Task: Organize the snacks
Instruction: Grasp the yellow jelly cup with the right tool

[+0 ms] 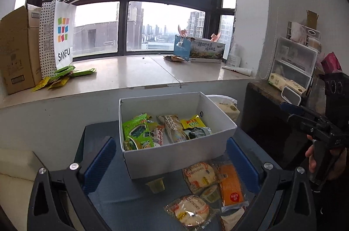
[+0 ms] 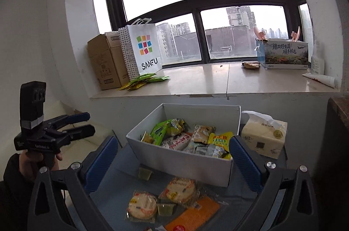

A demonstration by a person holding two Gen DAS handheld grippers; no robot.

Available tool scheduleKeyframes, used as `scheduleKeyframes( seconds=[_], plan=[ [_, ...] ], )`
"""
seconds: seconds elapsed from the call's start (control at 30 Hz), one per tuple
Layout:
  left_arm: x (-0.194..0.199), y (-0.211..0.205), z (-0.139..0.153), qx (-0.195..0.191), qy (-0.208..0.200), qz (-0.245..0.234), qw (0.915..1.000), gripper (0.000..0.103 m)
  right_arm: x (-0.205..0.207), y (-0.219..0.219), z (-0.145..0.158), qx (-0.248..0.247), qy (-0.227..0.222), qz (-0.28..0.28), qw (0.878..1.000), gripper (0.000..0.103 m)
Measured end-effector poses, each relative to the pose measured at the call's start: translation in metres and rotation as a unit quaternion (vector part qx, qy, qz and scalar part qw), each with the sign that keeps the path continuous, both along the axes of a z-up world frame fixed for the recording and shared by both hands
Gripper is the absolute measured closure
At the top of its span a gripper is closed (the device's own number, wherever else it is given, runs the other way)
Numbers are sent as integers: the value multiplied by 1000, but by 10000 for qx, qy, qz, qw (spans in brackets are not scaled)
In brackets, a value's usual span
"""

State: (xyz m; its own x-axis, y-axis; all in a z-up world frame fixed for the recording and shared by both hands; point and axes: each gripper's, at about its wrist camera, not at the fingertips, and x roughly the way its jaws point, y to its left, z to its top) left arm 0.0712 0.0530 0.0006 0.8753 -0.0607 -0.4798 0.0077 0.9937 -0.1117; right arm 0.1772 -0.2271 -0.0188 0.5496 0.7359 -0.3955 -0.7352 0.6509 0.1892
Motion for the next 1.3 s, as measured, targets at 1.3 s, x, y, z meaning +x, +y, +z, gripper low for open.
scheduleKeyframes(
  seconds=[1.3],
  plan=[
    [-82, -14, -76, -484, 583, 445, 9961, 0, 1, 110, -179, -1842, 1743, 165, 9672, 0]
  ],
)
